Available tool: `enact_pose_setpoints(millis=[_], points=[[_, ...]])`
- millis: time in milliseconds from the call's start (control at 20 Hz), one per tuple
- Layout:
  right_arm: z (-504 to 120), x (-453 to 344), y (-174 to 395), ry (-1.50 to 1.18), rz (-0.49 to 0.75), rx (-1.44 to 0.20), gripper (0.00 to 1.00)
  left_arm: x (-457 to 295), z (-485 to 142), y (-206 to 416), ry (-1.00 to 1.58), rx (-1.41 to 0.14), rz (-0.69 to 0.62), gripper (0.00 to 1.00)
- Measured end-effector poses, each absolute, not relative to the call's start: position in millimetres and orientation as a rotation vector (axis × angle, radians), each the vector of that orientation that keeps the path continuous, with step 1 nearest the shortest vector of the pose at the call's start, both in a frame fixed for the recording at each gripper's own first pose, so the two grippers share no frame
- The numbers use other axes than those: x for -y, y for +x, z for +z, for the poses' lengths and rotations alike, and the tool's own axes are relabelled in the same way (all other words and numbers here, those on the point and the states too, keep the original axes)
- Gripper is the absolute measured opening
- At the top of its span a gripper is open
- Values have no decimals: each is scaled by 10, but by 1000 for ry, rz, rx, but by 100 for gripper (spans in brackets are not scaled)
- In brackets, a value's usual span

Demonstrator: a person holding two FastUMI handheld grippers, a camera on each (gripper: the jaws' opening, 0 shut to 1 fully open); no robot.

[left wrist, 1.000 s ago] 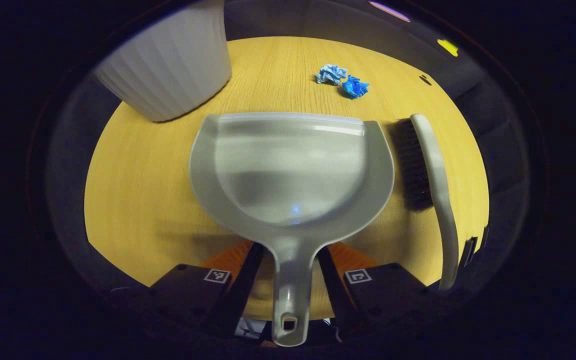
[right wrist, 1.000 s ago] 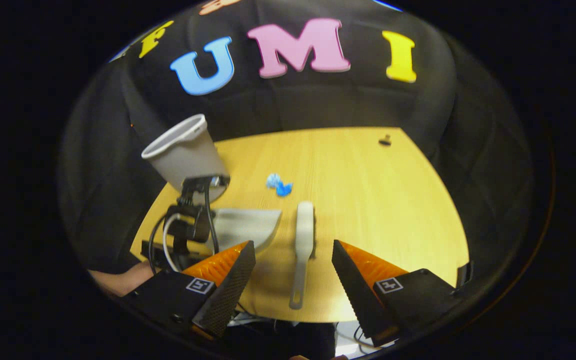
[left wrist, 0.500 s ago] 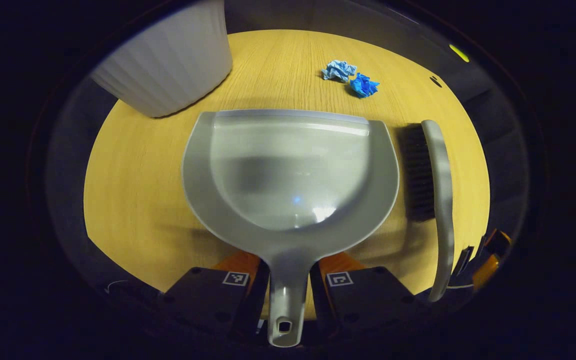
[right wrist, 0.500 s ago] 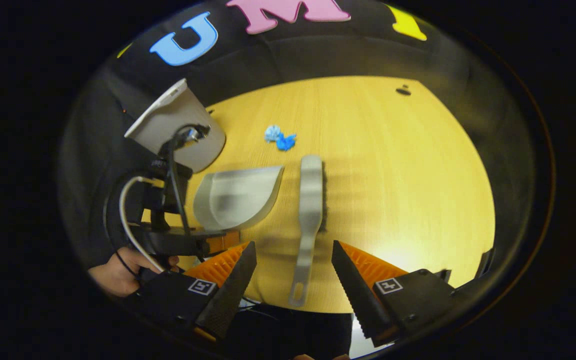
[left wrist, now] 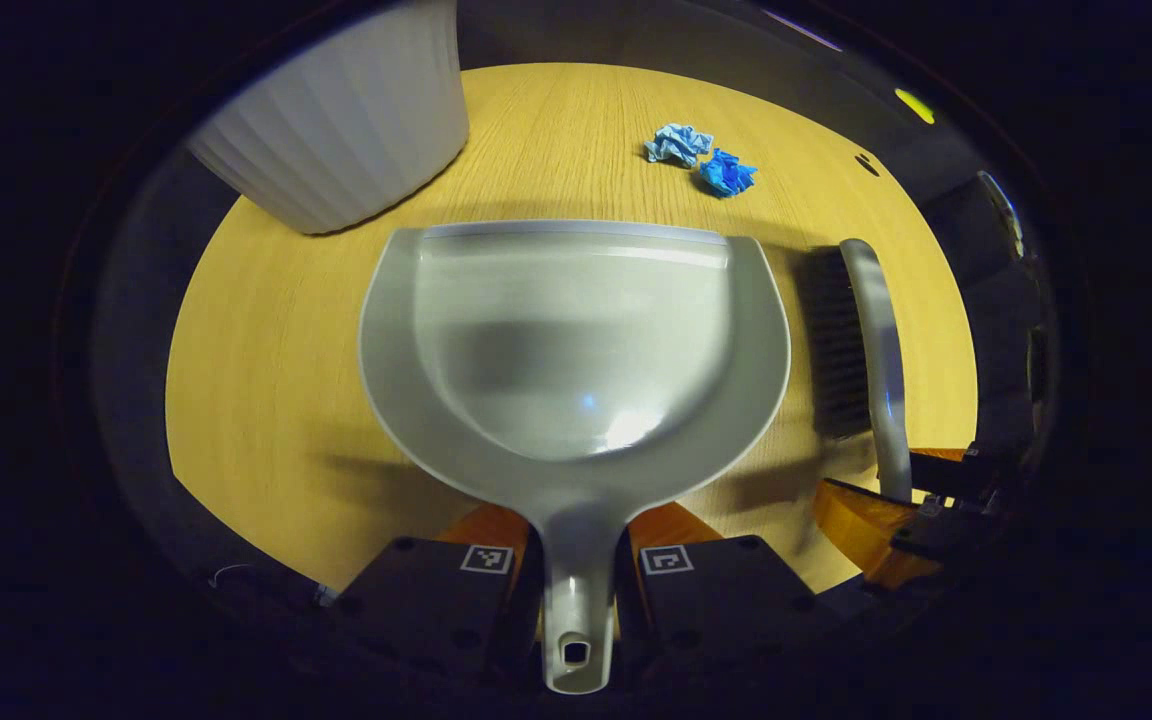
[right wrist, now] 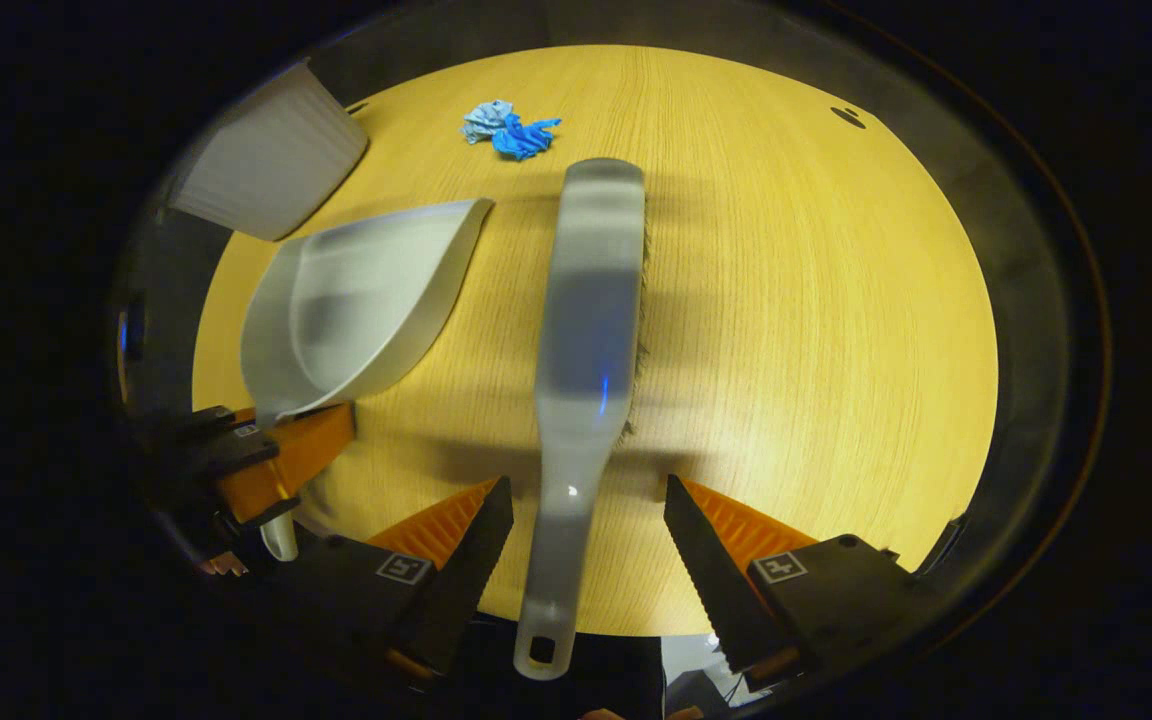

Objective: Pick up the small broom and dustpan from the desktop, sweep the trash into the dustpan with the broom, and then empty the trash into the garbage bin.

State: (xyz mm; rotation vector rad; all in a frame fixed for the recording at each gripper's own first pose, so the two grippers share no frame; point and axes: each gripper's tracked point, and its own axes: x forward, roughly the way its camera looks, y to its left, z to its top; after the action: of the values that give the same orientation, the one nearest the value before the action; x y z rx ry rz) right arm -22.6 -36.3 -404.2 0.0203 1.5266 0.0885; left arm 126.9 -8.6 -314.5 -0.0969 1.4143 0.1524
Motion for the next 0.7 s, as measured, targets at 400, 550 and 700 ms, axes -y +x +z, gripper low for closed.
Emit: enact_pose_setpoints(millis=[400,550,700], points=[[-4166,342,-38,17,67,-1558,65,86,-3136,1255,-109,-1400,163,30],[-4167,395,35,-5,88,-1565,45,88,-3146,1267,-112,-1399,162,30],[-4136,326,63,49,194,-1569,29,90,-3152,1265,-107,-1393,155,30]])
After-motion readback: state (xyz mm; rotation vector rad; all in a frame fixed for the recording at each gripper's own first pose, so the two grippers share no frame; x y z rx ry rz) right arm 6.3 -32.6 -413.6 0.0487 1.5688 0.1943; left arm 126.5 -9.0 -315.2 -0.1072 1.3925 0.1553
